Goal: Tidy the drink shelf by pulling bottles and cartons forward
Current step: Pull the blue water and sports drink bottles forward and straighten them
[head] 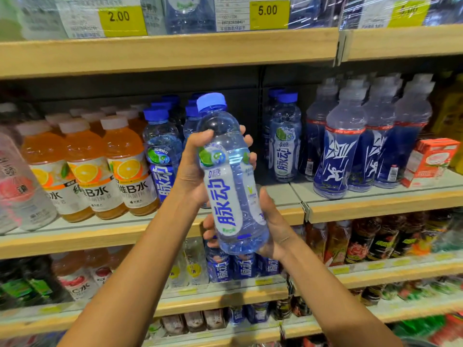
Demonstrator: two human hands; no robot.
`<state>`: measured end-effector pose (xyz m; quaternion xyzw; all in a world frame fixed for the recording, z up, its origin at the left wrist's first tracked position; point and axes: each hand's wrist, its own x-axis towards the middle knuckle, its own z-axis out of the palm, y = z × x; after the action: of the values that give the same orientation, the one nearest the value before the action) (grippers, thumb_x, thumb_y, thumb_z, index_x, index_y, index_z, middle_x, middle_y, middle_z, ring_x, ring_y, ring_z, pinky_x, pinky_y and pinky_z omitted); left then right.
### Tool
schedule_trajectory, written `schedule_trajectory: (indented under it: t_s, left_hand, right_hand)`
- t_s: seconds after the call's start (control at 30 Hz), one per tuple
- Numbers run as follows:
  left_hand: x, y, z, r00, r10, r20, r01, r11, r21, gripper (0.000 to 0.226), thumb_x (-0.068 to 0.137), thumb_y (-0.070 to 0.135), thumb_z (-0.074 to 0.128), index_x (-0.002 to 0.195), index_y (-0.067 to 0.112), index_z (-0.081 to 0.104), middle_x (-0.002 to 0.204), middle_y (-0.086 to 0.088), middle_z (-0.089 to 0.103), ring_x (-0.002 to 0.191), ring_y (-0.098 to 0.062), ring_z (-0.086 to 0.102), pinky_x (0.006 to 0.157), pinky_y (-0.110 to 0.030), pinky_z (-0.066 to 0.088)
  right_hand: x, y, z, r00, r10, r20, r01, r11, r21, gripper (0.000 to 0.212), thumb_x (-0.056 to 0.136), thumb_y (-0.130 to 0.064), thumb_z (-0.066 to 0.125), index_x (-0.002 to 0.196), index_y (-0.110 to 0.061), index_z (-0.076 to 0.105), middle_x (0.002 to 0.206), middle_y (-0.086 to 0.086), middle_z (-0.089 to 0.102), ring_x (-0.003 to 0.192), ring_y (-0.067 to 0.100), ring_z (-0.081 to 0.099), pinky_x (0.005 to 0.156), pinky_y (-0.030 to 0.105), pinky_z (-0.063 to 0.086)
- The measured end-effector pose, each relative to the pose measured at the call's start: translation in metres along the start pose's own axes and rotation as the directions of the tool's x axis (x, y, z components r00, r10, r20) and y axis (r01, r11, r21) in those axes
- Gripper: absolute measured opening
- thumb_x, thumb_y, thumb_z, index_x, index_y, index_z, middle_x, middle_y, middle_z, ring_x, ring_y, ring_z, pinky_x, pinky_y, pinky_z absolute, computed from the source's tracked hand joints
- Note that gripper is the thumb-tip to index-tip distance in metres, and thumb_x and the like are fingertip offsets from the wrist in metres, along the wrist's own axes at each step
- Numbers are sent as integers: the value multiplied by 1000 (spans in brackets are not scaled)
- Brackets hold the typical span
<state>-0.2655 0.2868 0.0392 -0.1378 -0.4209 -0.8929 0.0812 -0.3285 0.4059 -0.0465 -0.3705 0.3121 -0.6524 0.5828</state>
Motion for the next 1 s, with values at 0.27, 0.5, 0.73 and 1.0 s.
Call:
schedule_trajectory:
  t_s: [0.27,0.5,0.73,1.0]
  left_hand:
    - [-8,-4,-20,1000,2,-23,1,991,132,66,53,46,86,107,11,71,107,-8,70,93,-24,68,85,-37,55]
    - [-14,0,-7,790,496,-360,17,570,821,45,75,50,70,108,20,65,104,-1,71,95,-13,67,81,-29,51]
    - [-1,-24,22,589,721,-365,-54,486,872,43,76,32,79,109,15,58,100,2,68,89,-7,66,76,-18,52]
    - [7,-18,17,605,641,-472,-164,681,714,13,72,7,77,73,16,67,64,4,65,60,-12,62,58,-26,52]
  right_hand:
    - [-3,3,7,996,-62,-56,57,994,-91,83,54,-53,86,118,-7,61,95,15,71,80,28,70,75,39,58]
    - [-7,-5,9,839,-413,-353,119,773,-623,28,65,-36,80,90,-25,72,87,-2,75,79,13,72,66,22,55]
    - [1,15,23,556,-713,-427,-144,423,-894,80,59,-70,67,118,-19,47,101,-1,62,89,17,60,73,35,51]
    - [-5,27,21,585,-706,-400,-111,418,-901,73,70,-46,78,125,-21,36,107,0,60,89,16,62,70,34,54]
